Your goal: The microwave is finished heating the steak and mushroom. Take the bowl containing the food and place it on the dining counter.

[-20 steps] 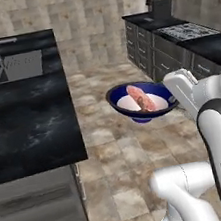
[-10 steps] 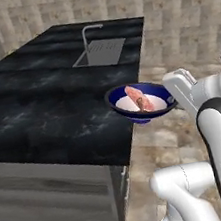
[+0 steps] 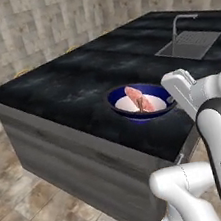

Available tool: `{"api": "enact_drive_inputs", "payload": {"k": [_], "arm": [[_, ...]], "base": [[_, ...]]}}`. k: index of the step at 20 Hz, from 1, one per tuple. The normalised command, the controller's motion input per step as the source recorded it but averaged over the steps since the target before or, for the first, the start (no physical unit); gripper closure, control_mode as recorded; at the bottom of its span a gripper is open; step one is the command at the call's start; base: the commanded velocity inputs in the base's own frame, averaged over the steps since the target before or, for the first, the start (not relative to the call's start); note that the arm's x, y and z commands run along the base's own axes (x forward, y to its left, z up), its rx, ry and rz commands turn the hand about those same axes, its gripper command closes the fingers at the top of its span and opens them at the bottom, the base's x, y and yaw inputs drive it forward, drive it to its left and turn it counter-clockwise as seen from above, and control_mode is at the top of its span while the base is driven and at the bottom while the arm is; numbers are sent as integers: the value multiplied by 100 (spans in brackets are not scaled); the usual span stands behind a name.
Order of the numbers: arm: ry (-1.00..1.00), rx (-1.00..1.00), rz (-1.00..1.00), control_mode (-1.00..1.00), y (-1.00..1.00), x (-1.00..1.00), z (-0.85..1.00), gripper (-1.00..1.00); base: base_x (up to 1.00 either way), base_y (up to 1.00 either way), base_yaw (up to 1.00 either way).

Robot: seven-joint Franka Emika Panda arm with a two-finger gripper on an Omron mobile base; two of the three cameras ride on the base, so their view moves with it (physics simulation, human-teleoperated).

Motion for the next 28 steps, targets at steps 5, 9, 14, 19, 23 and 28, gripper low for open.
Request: {"api": "enact_drive_inputs", "payload": {"k": [5, 9, 14, 19, 23, 28], "arm": [[0, 0, 0, 100, 0, 0, 0, 100], [0, 0, 0, 100, 0, 0, 0, 100], [0, 0, 0, 100, 0, 0, 0, 100], [0, 0, 0, 100, 0, 0, 0, 100], [0, 0, 5, -100, -23, 72, -12, 100], [0, -5, 0, -100, 2, 100, -46, 100]], "base": [[27, -100, 33], [2, -100, 31], [29, -100, 36], [61, -100, 29], [23, -24, 7], [0, 0, 0]]}}
